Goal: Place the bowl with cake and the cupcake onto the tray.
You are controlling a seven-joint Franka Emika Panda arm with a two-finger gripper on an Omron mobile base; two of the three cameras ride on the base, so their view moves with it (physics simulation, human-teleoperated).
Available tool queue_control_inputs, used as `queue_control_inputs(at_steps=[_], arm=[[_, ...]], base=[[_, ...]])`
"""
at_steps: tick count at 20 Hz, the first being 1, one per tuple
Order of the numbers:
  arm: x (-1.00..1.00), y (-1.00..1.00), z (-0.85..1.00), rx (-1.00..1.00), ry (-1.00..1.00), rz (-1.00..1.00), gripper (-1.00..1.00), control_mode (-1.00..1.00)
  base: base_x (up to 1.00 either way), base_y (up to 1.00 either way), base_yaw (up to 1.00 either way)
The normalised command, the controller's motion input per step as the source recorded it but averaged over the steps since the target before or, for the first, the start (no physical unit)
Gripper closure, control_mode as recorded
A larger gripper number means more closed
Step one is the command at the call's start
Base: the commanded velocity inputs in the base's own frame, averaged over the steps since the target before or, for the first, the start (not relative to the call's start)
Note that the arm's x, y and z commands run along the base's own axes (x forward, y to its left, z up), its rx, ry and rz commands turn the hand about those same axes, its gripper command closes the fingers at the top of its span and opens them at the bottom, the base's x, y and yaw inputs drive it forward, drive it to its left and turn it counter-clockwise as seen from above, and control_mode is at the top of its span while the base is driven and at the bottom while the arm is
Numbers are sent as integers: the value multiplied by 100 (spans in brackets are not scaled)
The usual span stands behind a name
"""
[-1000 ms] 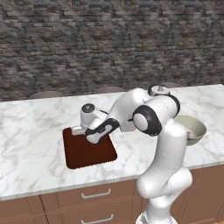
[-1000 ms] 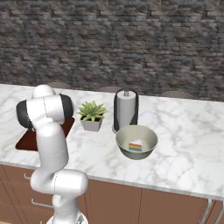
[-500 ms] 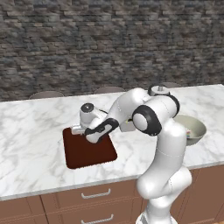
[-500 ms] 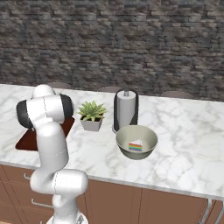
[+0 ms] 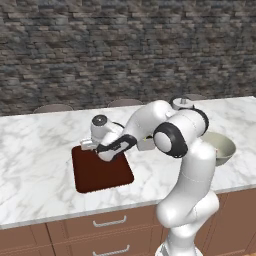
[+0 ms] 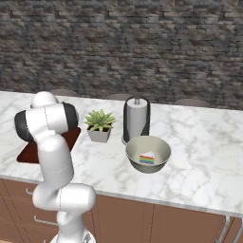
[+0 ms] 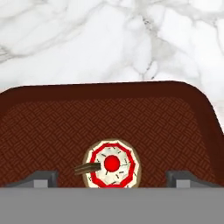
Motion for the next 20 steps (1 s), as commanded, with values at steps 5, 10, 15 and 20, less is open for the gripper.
queue_control_inputs(at_steps=[5,10,15,20], arm=[[-17,0,45,0,-8,0,-100,-100],[-45,-5,46,0,-9,-2,-100,-100],[-53,-33,36,-2,-8,-3,-100,-100],[-53,-50,38,-1,-8,-1,-100,-100]], base=[[0,0,0],[0,0,0],[0,0,0],[0,0,0]])
